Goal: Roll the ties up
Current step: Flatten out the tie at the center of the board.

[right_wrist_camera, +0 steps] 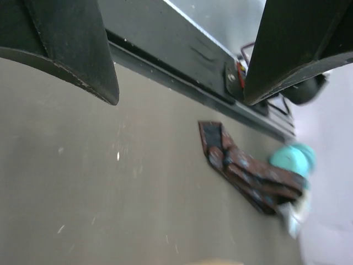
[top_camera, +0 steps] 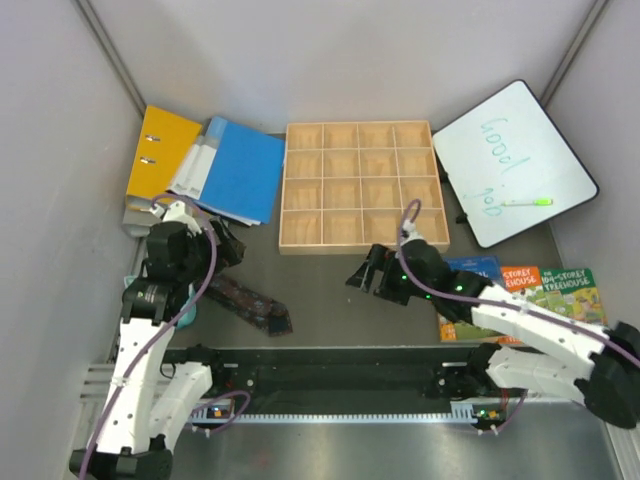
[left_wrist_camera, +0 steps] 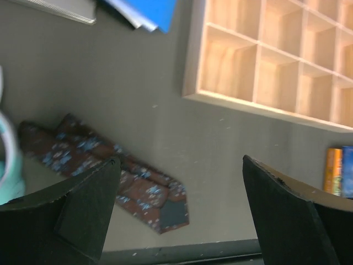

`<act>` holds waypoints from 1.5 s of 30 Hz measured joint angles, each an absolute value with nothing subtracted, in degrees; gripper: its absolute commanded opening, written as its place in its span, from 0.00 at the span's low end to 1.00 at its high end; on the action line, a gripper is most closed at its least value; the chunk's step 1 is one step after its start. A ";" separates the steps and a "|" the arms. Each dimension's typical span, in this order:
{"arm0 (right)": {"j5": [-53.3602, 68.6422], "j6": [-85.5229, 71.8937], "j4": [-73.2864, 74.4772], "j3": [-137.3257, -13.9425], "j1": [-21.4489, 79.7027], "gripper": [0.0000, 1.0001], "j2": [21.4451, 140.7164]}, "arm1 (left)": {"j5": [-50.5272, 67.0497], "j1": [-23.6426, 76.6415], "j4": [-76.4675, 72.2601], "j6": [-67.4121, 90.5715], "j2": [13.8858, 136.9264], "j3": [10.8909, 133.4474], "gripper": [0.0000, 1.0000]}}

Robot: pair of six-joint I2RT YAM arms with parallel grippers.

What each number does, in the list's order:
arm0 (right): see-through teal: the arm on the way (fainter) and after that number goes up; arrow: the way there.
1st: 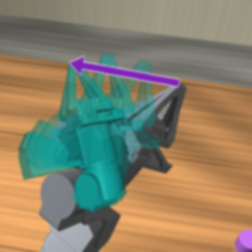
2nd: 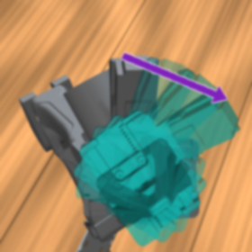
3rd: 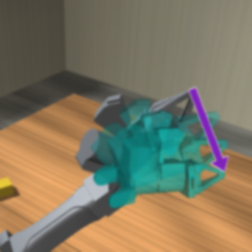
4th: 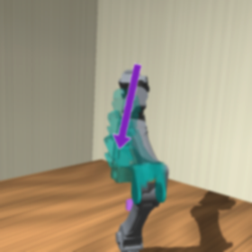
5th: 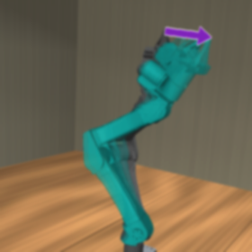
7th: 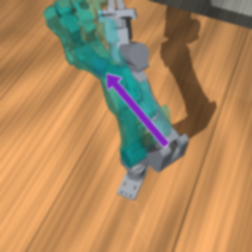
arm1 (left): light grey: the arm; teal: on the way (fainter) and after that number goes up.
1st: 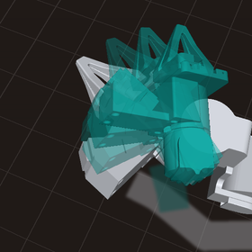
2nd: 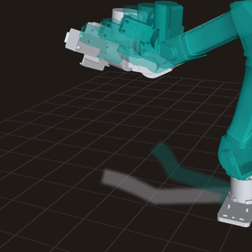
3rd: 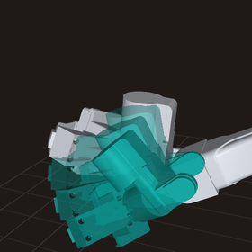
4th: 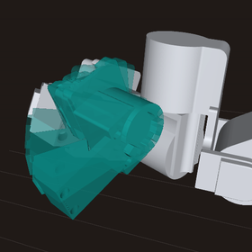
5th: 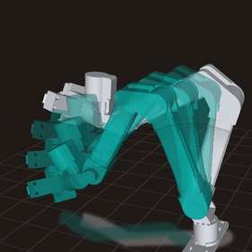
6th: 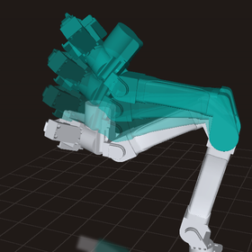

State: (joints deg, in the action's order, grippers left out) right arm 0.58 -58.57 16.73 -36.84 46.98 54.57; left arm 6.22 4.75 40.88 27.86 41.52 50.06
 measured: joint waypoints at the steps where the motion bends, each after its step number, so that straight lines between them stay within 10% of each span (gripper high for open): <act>1: 1.04 -59.18 15.22 -36.84 48.34 0.94 57.82 | 5.15 4.75 41.87 27.68 41.23 50.06 0.96; 26: 6.07 -64.79 4.40 -62.94 63.37 0.63 107.28 | -3.64 4.75 43.31 27.16 28.56 46.57 0.95; 45: 4.58 -65.47 7.81 -70.24 65.19 0.10 114.72 | -4.62 4.75 43.27 27.90 25.02 45.52 0.95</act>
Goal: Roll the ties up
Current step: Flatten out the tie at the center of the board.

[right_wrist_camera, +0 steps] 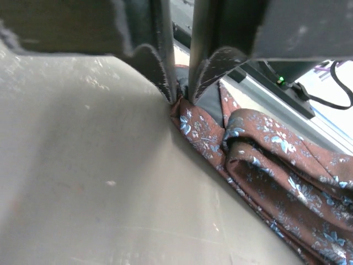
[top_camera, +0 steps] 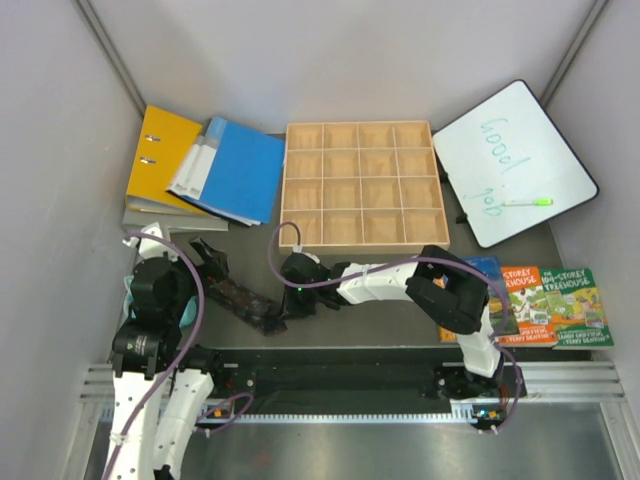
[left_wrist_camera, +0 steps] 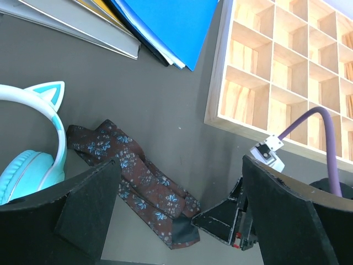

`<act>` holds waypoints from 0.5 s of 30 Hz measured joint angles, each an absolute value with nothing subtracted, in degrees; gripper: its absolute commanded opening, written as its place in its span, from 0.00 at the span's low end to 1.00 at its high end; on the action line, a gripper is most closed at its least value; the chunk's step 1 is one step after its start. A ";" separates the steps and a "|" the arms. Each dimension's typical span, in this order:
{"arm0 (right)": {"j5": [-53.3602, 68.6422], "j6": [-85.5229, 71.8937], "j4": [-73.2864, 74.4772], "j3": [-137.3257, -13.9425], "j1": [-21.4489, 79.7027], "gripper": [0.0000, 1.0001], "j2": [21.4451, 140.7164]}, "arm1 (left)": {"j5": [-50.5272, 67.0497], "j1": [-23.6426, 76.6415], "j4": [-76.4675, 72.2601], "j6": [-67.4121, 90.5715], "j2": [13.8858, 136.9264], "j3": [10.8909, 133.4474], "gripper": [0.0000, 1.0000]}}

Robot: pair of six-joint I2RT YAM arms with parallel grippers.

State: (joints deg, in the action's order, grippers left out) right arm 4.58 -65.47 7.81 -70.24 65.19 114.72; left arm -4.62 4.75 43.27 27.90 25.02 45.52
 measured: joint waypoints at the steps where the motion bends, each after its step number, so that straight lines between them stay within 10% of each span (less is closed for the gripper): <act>1: 4.60 -65.49 7.62 -70.46 65.21 0.06 115.07 | -4.64 4.75 43.27 27.97 24.97 45.52 0.95; 15: 2.04 -62.24 9.89 -72.93 65.98 0.00 115.94 | -4.60 4.75 43.27 28.01 24.88 45.52 0.95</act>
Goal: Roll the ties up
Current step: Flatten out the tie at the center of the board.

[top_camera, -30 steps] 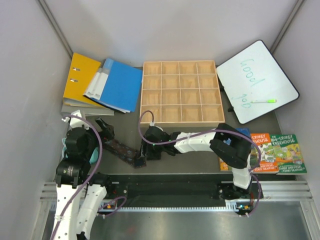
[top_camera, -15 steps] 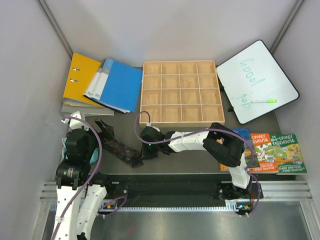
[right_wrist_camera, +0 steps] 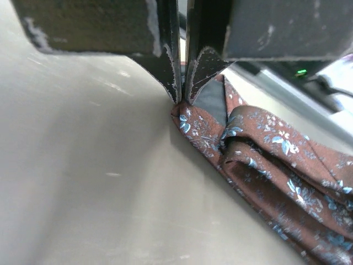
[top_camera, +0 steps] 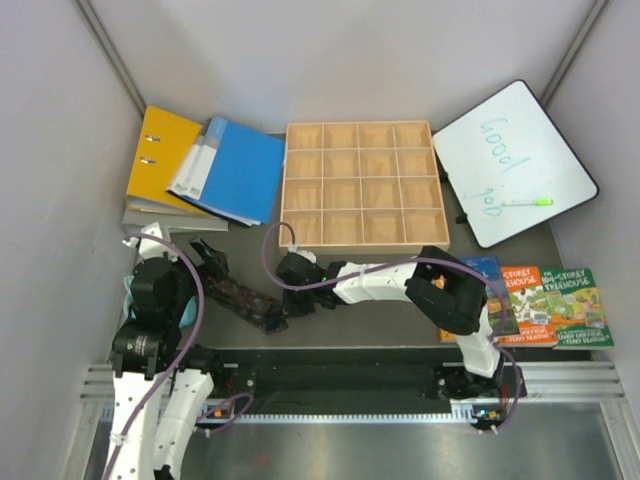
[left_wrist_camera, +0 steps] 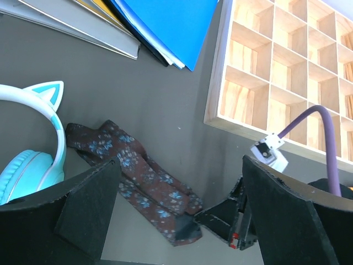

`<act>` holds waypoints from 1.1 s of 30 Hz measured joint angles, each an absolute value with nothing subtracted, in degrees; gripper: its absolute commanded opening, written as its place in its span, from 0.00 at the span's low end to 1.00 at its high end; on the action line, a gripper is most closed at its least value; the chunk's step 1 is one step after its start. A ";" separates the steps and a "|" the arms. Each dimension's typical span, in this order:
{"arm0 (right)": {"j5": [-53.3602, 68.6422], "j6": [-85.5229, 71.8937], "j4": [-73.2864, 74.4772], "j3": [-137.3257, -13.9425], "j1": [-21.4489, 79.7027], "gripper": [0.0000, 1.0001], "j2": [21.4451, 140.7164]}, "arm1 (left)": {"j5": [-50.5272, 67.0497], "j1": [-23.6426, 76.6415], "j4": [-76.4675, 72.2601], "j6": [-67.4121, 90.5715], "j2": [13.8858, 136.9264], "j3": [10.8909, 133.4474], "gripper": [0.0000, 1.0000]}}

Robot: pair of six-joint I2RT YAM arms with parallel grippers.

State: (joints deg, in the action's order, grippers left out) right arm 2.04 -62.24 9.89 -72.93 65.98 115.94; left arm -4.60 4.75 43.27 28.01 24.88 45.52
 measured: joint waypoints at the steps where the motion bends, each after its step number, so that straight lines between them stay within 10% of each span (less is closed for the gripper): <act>1: 0.60 -60.82 12.51 -73.63 66.02 0.00 115.52 | -4.60 4.75 43.27 28.01 24.88 45.52 0.95; 22: -16.14 -43.40 51.03 -58.81 57.43 0.00 86.89 | 1.10 5.41 43.31 30.63 39.99 45.60 0.81; 33: -18.59 -38.96 53.49 -55.40 54.83 0.00 81.91 | -6.09 22.04 41.58 39.83 52.82 44.64 0.67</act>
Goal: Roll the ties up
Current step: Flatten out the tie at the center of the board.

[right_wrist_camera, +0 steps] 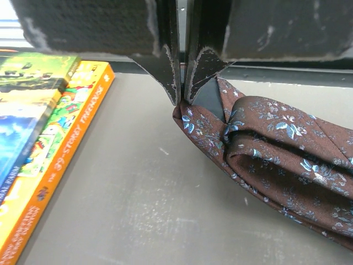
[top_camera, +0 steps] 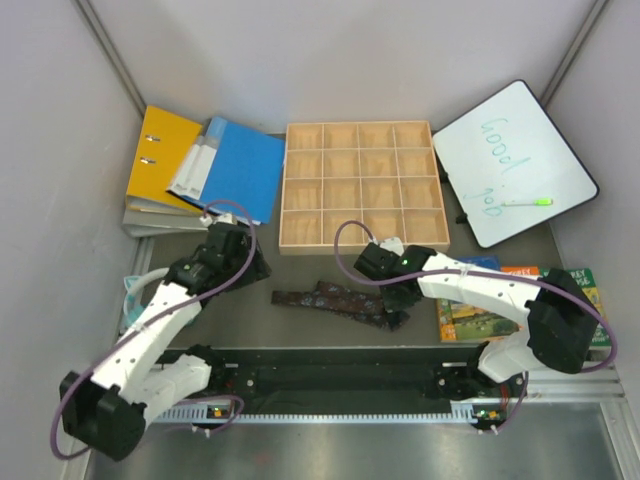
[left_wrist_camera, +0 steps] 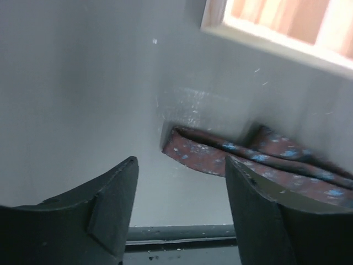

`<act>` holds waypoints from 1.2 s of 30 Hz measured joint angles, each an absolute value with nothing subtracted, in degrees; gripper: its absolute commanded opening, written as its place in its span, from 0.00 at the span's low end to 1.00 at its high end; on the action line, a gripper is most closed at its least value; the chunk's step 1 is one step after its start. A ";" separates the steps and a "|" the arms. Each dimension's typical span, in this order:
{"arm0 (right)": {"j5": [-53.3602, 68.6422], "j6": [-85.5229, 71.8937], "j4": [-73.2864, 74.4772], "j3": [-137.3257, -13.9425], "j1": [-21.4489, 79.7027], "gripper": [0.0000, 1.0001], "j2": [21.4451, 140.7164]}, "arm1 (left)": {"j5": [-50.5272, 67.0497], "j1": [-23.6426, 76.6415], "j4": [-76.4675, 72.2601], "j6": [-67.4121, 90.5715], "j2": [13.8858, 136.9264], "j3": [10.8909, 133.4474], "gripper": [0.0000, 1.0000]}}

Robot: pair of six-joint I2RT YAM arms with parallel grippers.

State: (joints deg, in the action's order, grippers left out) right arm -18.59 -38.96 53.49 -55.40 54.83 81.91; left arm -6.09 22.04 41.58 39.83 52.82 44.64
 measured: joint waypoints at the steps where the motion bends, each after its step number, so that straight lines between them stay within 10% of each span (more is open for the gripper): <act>1: -18.90 -38.68 53.60 -55.40 54.83 0.00 81.91 | -6.46 23.24 40.71 40.53 54.94 44.18 0.66; 9: -19.94 -37.91 53.78 -53.95 54.83 0.00 81.89 | -8.16 26.37 34.76 43.62 60.25 36.75 0.48; 36: -19.81 -36.34 52.66 -52.05 54.06 0.00 82.24 | -5.13 30.83 16.12 43.44 65.58 26.72 0.40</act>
